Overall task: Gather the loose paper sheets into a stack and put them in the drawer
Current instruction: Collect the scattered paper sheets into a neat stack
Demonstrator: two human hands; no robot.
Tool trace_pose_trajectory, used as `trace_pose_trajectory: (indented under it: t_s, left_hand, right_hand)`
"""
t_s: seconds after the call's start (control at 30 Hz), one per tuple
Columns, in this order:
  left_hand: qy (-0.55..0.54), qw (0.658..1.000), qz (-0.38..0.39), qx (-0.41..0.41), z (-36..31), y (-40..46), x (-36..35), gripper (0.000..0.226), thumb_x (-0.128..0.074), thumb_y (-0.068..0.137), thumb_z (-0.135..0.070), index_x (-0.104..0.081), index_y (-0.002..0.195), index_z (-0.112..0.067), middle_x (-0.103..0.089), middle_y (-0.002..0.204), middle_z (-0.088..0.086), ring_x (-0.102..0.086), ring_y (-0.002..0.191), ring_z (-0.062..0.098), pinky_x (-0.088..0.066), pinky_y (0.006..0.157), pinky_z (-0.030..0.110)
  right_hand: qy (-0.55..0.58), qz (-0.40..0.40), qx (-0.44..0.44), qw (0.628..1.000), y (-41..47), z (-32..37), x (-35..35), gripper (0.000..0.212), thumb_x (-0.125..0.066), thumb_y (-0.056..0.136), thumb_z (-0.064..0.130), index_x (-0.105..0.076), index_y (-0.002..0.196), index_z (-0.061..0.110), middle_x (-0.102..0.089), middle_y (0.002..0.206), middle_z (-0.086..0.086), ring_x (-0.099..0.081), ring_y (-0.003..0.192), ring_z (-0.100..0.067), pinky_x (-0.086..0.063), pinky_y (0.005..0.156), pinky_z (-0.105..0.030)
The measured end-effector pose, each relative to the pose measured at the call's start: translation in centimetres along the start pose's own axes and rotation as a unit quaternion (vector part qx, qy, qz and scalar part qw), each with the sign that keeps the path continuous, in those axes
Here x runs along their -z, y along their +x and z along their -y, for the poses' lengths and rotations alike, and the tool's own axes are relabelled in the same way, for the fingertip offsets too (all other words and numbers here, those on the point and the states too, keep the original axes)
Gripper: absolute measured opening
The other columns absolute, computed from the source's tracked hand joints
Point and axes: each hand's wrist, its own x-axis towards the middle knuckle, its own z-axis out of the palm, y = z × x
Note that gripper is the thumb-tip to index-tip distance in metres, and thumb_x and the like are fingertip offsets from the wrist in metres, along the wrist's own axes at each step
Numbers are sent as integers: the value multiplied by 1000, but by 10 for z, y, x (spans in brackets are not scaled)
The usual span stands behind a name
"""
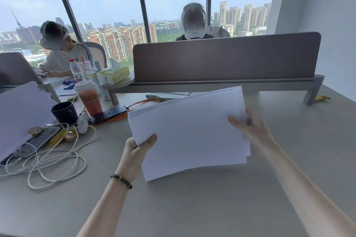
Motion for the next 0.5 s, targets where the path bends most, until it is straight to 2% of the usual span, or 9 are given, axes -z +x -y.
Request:
trace_pose_trajectory:
  t_s: [0.03, 0.07, 0.1, 0.2, 0.27, 0.37, 0.47, 0.5]
  left_hand:
    - [6, 1000, 3, 0, 0, -1, 1, 26, -85, 73, -23, -79, 92, -6, -76, 101, 14, -72, 92, 29, -56, 85, 47]
    - [6, 1000, 7, 1, 0, -1, 2, 31, -86, 70, -27, -79, 93, -6, -76, 101, 15, -72, 92, 29, -56, 86, 48]
    - [4, 1000, 12, 6, -1, -2, 3, 43, -91, 63, -34, -79, 93, -6, -76, 101, 15, -72, 92, 29, -57, 85, 47]
    - [-8, 999, 34, 15, -3, -4, 6, 60, -95, 47, -46, -80, 94, -10, -77, 100, 12, -74, 90, 26, -60, 76, 37]
    - [-23, 998, 48, 21, -3, -5, 8, 60, -95, 48, -47, -80, 95, -12, -77, 102, 12, -74, 91, 26, -60, 75, 35]
    - [-29, 998, 47, 22, -4, -7, 6, 59, -94, 51, -46, -79, 97, -12, -76, 107, 15, -74, 94, 28, -60, 78, 37]
    - [-27, 999, 34, 16, -7, -8, 2, 36, -89, 62, -31, -81, 94, -17, -77, 103, 9, -74, 93, 24, -60, 79, 35]
    - [-31, 999, 33, 14, -7, -8, 2, 35, -89, 62, -31, -81, 94, -17, -77, 102, 9, -74, 93, 24, -60, 79, 35]
  right_hand:
    - [10, -10, -1, 1000, 0, -6, -1, 32, -78, 83, 37, -64, 104, 17, -73, 99, -15, -73, 83, -22, -57, 64, -39]
    - [28, -19, -5, 999, -1, -8, -2, 31, -78, 84, 35, -65, 103, 15, -74, 102, -14, -74, 89, -25, -59, 70, -45]
    - [45, -28, -11, 999, -3, -9, -3, 29, -78, 85, 31, -66, 104, 13, -75, 104, -11, -74, 92, -27, -60, 74, -46]
    - [99, -36, -21, 994, -8, -9, -6, 27, -76, 87, 23, -67, 108, 8, -77, 105, -8, -76, 90, -21, -61, 65, -27]
    - [118, -21, -21, 993, -10, -9, -8, 28, -74, 88, 21, -66, 110, 5, -77, 104, -7, -76, 88, -19, -59, 62, -23]
    - [138, 10, -2, 990, -16, -8, -14, 22, -69, 92, 18, -67, 111, 9, -78, 103, -1, -75, 88, -17, -57, 65, -23]
    - [155, 26, 14, 988, -22, -6, -20, 20, -65, 94, 17, -68, 114, 14, -77, 106, -1, -75, 91, -16, -58, 69, -25]
    - [161, 28, 14, 986, -22, -7, -20, 20, -64, 95, 17, -68, 114, 13, -77, 106, -1, -75, 91, -16, -58, 69, -25]
